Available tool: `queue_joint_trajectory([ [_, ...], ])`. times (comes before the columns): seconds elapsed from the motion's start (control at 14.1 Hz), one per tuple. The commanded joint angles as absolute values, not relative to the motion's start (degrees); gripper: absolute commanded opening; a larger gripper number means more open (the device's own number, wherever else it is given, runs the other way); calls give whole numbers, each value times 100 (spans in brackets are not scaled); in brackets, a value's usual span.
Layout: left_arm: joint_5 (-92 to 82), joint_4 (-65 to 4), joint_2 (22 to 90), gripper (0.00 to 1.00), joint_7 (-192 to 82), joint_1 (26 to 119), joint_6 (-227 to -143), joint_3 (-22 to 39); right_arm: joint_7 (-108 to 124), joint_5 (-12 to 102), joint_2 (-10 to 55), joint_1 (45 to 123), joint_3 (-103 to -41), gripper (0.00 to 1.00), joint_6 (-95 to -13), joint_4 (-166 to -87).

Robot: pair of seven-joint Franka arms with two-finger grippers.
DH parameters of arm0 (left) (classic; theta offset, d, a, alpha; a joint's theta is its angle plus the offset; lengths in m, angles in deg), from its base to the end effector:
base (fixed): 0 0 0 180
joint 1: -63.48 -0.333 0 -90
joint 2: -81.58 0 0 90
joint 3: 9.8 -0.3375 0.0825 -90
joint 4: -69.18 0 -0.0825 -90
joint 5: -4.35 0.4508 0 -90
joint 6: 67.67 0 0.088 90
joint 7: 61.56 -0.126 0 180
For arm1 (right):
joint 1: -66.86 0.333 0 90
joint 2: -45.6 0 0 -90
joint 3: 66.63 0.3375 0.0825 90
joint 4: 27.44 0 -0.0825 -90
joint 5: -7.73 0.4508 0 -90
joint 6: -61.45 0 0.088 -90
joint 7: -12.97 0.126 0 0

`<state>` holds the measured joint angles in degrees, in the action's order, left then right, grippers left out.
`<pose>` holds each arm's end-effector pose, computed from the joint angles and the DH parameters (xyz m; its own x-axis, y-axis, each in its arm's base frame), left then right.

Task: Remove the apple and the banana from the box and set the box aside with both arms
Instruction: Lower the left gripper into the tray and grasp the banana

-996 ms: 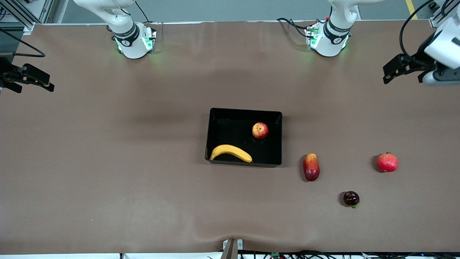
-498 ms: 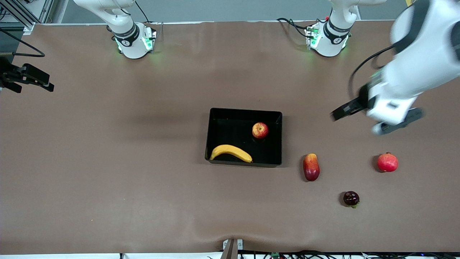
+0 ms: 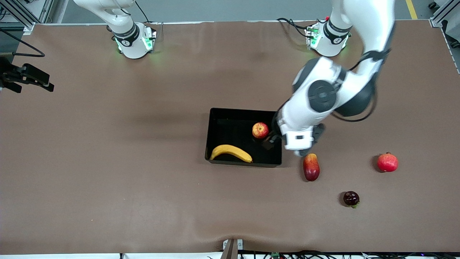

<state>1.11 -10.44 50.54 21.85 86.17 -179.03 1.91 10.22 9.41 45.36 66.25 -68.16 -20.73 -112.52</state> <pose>0.6601 -0.4246 0.3805 0.6124 0.7754 -0.1541 0.7878 -0.6149 0.0366 0.6072 -0.0186 0.6586 0.9985 0.0147 -0.0533 0.0130 -0.9994 -0.0317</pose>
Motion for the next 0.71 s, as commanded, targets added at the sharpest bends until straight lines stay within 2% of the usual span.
queue_joint_trajectory([
  [0.0, 582, -817, 4512, 100, 3026, 8992, -18542, 136, 1068, 993, 4490, 6581, -6794, 100, -2029, -11137],
  [0.21, 838, -808, 3940, 100, 3694, 9405, -19413, 14, 1068, 993, 4490, 6581, -6794, 100, -2029, -11137],
  [0.5, 918, -615, 3352, 100, 4388, 9872, -20072, -364, 1068, 993, 4490, 6581, -6794, 100, -2029, -11137],
  [0.64, 901, -431, 3105, 100, 4557, 10135, -20109, -584, 1068, 993, 4490, 6581, -6794, 100, -2029, -11137],
])
